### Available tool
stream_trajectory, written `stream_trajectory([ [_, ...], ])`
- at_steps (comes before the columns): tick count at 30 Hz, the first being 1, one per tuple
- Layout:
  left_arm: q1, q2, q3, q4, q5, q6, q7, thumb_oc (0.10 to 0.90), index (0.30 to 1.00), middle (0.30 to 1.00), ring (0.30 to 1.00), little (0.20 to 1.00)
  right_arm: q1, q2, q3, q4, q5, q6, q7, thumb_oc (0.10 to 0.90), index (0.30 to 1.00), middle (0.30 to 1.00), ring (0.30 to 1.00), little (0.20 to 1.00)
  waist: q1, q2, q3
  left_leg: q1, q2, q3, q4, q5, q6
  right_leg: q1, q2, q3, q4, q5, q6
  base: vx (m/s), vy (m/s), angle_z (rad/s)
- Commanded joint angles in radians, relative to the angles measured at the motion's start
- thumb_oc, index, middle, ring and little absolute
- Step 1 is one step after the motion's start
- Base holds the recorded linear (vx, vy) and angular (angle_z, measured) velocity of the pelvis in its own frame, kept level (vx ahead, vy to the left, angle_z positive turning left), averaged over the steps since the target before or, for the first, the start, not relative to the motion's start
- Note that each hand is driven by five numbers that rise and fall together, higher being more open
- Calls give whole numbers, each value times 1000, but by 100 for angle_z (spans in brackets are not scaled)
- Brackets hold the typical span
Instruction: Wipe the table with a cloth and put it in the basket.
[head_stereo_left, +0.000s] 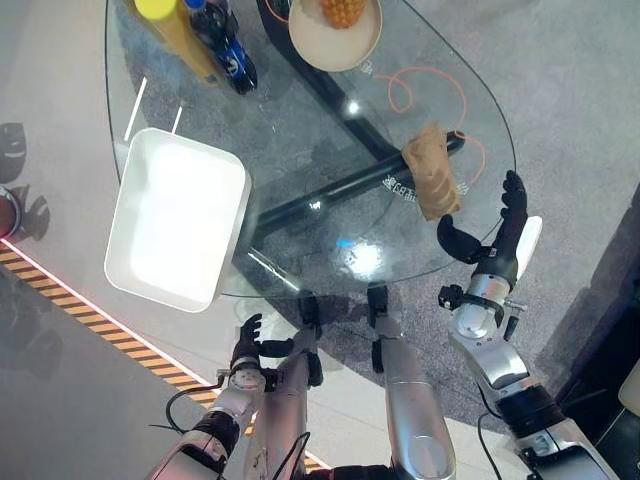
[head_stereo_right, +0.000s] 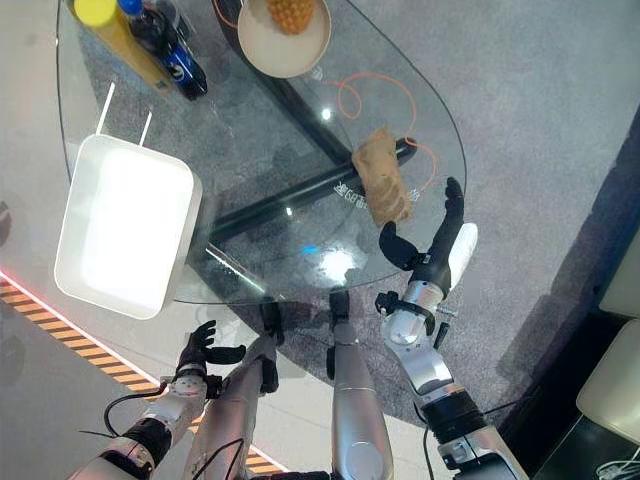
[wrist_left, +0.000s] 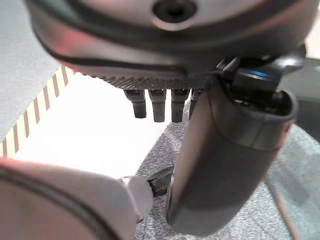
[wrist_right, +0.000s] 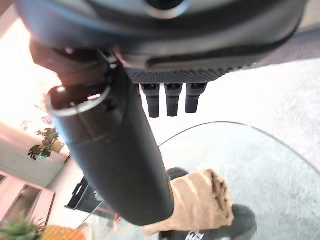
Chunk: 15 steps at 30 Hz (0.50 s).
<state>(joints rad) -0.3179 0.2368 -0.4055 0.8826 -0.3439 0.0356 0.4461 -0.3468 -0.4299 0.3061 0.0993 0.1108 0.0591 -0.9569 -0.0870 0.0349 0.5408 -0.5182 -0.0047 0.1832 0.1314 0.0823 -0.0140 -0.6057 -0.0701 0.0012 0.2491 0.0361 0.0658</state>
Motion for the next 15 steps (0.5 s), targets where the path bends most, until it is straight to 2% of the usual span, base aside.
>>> stream_trajectory([
  [1, 27, 0, 5, -14, -32, 12, 51, 800, 900, 900, 900, 900, -27, -41, -37, -149, -29, -40, -109, 800, 900, 900, 900, 900, -17, -7, -21, -112, -40, -16, 216, -141, 7, -33, 3, -62, 33, -30, 6, 22, -19, 4],
  [7, -21, -12, -4, -33, -60, 54, 81, 800, 900, 900, 900, 900, -136, -33, -19, -128, 13, -22, -141, 800, 900, 900, 900, 900, -3, 6, -21, -202, -49, -29, 252, -138, 8, -125, 5, -58, 74, -28, 2, 34, -11, 4],
  [15, -63, -25, -3, -39, -89, 74, 98, 800, 900, 900, 900, 900, -219, -26, 9, -136, 74, 15, -126, 800, 900, 900, 900, 900, 2, 14, -21, -288, -48, -36, 294, -138, 13, -224, 15, -50, 129, -29, -3, 38, 11, 4],
])
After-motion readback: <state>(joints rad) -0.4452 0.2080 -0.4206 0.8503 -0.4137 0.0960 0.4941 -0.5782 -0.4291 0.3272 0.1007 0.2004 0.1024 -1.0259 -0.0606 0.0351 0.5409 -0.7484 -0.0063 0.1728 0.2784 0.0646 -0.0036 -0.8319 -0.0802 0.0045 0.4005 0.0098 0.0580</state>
